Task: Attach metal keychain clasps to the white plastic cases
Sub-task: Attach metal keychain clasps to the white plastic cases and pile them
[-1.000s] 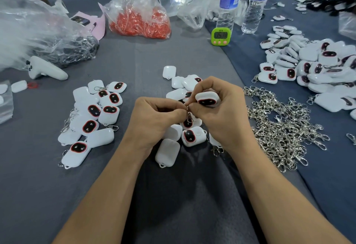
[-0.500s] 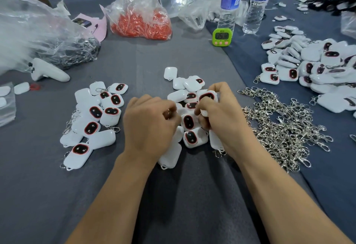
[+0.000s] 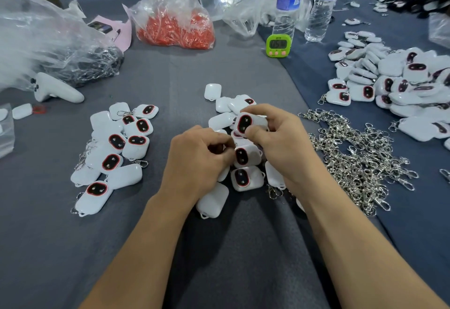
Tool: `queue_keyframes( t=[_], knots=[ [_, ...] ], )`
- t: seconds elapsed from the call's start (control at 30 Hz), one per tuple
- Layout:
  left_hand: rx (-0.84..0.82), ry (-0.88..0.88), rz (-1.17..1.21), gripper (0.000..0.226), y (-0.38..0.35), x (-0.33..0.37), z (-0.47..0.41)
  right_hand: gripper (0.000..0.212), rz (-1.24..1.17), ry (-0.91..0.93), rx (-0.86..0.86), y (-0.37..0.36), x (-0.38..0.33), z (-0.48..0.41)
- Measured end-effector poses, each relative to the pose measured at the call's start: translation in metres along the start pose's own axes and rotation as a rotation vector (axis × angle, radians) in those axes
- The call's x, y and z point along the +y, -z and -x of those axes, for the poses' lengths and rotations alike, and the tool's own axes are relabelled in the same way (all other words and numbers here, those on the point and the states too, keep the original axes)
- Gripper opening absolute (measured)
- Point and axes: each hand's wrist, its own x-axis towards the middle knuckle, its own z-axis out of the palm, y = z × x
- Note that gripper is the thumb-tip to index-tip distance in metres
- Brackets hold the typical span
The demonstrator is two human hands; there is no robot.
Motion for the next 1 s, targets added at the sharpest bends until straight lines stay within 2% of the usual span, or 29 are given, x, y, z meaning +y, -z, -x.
queue_keyframes(
  t=[0.17,0.3,0.4,0.53,1.0],
  knots=[
    [0.002,0.056,0.103,0.018,-0.0009,0.0022,-0.0011,0.02,-0.119,0.022,0.077,0.0036,0.001,0.0],
    [-0.031,0.021,0.04,0.006,-0.0003,0.0003,0.0001,0.033,-0.048,0.025,0.124,0.004,0.0002,-0.0019],
    [-0.069,-0.049,-0.018,0.004,-0.001,-0.0003,0.0018,0.025,0.043,0.027,0.127,0.0016,0.0039,-0.0022],
    [-0.096,-0.066,-0.008,0.012,-0.0013,-0.0011,0.0021,0.027,0.178,0.043,0.127,-0.001,0.0077,-0.0012],
    [-0.105,-0.045,-0.063,0.011,-0.0018,0.0016,0.0024,0.023,0.3,0.062,0.033,0.0023,0.0021,0.001]
  ],
)
